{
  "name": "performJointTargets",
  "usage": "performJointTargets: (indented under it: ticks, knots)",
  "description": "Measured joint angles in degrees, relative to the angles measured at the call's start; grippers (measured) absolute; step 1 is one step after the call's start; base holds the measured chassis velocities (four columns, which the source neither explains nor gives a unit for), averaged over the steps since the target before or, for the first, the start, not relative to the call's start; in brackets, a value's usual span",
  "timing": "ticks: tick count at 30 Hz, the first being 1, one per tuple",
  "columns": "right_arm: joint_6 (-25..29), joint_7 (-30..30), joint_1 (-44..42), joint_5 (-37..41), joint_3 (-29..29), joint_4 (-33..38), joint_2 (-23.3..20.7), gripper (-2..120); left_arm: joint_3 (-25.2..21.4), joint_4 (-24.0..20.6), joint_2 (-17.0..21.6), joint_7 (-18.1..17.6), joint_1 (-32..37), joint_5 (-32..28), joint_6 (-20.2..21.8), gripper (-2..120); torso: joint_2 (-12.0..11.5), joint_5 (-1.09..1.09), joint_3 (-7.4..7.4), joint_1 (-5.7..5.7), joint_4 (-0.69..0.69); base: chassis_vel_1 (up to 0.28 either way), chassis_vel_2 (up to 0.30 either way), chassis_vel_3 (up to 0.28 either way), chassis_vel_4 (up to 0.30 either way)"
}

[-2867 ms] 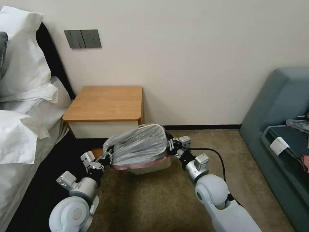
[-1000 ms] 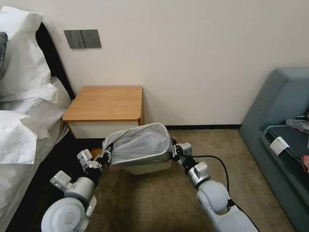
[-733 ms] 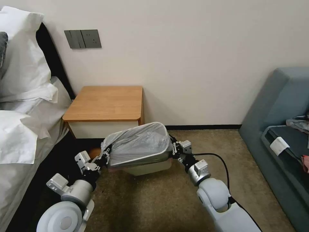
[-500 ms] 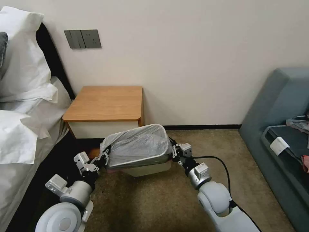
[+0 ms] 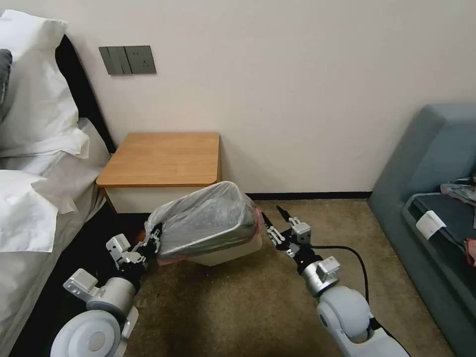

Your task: Pick up the garbage bag from the table and place it over the trash can.

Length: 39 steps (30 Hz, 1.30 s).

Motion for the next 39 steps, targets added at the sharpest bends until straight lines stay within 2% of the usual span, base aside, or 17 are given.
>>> performJointTargets:
  ticks: [4,5,7,9,14,16,19,21,26,27,30,31,33,34,36,37,39]
  knots:
    - [-0.13,-0.01,-1.16,1.66,1.1,2.49,-0.14,82,0.68,0.78,0.17,0.12,-0.06,2.24,-0.47,5,0.0,0.0,0.0,0.0,0.0,0.0,0.0,0.0,0.0]
    - [-0.91,0.06,-1.3,2.73,1.97,4.21,-0.3,90,1.42,1.32,0.38,0.43,-0.11,4.37,-0.92,5,0.0,0.0,0.0,0.0,0.0,0.0,0.0,0.0,0.0]
    - [-1.77,0.15,-1.07,3.4,2.55,5.45,-0.53,93,1.98,1.72,0.51,0.98,-0.12,6.12,-1.31,5,0.0,0.0,0.0,0.0,0.0,0.0,0.0,0.0,0.0]
    - [-4.19,0.7,1.15,4.61,3.75,8.24,-1.85,99,4.02,2.97,0.91,2.78,-0.12,11.6,-2.55,5,0.0,0.0,0.0,0.0,0.0,0.0,0.0,0.0,0.0]
    - [-8.18,0.77,4.62,7.07,3.64,11.03,-4.06,100,7.4,3.8,1.13,3.91,-0.02,18.0,-3.95,5,0.0,0.0,0.0,0.0,0.01,0.0,0.0,0.0,0.0]
    - [-11.09,0.43,6.72,8.82,1.29,12.78,-5.87,100,10.0,4.82,1.34,5.61,0.25,24.53,-5.94,5,0.0,0.0,0.0,0.0,0.0,0.0,0.0,0.0,0.0]
    - [-12.22,-0.35,7.91,9.11,-1.73,13.28,-7.35,100,11.97,5.24,1.58,6.25,0.39,28.13,-7.12,5,0.0,0.0,0.0,0.0,0.0,0.0,0.0,0.0,0.0]
    - [-12.8,-0.78,8.7,9.11,-3.39,13.31,-7.94,96,12.79,5.35,1.69,6.48,0.45,29.72,-7.63,5,0.0,0.0,0.0,0.0,-0.01,0.0,0.0,0.0,0.0]
    - [-16.19,-1.77,14.65,8.3,-11.74,12.38,-10.97,76,14.08,5.75,2.23,8.16,0.9,36.19,-10.36,5,0.0,0.0,0.0,0.0,0.01,0.0,0.0,0.0,0.0]
    - [-16.19,-1.77,14.65,8.3,-11.74,12.38,-10.97,76,14.08,5.75,2.23,8.16,0.9,36.19,-10.36,5,0.0,0.0,0.0,0.0,0.01,0.0,0.0,0.0,0.0]
    - [-17.43,-2.7,18.1,7.19,-16.74,10.9,-12.48,61,14.51,6.43,2.58,9.31,0.72,39.66,-12.23,5,0.0,0.0,0.0,0.0,0.0,0.0,0.0,0.0,0.0]
    - [-17.43,-2.7,18.1,7.19,-16.74,10.9,-12.48,61,14.51,6.43,2.58,9.31,0.72,39.66,-12.23,5,0.0,0.0,0.0,0.0,0.0,0.0,0.0,0.0,0.0]
    - [-18.35,-3.16,20.56,6.69,-20.53,10.0,-13.51,50,14.6,6.59,2.63,9.88,0.68,41.28,-13.02,5,0.0,0.0,0.0,0.0,0.01,0.0,0.0,0.0,0.0]
    - [-18.35,-3.16,20.56,6.69,-20.53,10.0,-13.51,50,14.6,6.59,2.63,9.88,0.68,41.28,-13.02,5,0.0,0.0,0.0,0.0,0.01,0.0,0.0,0.0,0.0]
    - [-19.82,-4.41,22.33,6.61,-23.36,9.93,-14.84,39,14.35,6.59,2.78,10.21,0.72,42.14,-13.41,5,0.0,-0.01,0.0,0.0,0.01,0.0,0.0,0.0,0.0]
    - [-19.82,-4.41,22.33,6.61,-23.36,9.93,-14.84,39,14.35,6.59,2.78,10.21,0.72,42.14,-13.41,5,0.0,-0.01,0.0,0.0,0.01,0.0,0.0,0.0,0.0]
    - [-21.07,-5.33,24.14,6.72,-26.39,9.98,-17.06,28,13.97,6.59,3.05,10.67,0.68,43.18,-13.96,5,0.0,-0.01,0.0,0.0,0.0,0.0,0.0,0.0,0.0]
